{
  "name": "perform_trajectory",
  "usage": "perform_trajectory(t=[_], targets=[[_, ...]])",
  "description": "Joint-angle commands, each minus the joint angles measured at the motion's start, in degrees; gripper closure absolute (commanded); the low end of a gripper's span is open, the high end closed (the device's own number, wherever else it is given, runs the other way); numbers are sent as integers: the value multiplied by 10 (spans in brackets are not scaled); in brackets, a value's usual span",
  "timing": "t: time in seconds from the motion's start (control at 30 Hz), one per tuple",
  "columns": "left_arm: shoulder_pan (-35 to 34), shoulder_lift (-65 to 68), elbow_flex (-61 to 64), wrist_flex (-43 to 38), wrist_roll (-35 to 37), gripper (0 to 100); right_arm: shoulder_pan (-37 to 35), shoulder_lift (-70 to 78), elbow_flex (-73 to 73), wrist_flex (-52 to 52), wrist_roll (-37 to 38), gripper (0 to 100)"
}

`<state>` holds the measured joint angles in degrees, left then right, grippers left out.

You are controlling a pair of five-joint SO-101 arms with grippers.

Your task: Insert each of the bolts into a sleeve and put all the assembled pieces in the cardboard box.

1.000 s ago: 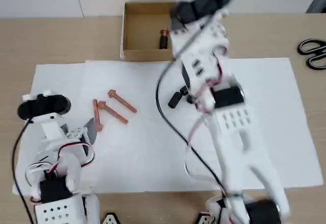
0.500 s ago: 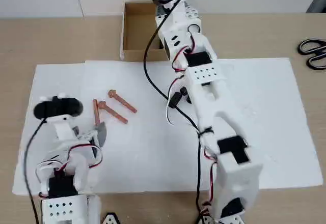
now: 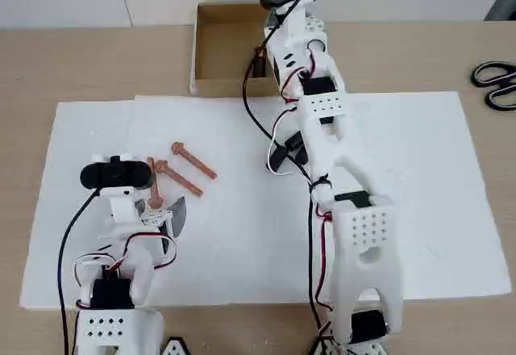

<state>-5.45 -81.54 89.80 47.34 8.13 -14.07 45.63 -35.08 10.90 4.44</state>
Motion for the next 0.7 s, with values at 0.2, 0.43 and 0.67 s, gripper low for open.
perform_trajectory(t=[0.2, 0.43, 0.67], targets=[[3, -5, -3, -13, 1, 747, 3, 79, -136, -15, 6, 995], [3, -5, -3, -13, 1, 747, 2, 117, -154, -14, 6, 991], [3, -5, -3, -13, 1, 747, 4, 148, -153, 2, 8, 990]])
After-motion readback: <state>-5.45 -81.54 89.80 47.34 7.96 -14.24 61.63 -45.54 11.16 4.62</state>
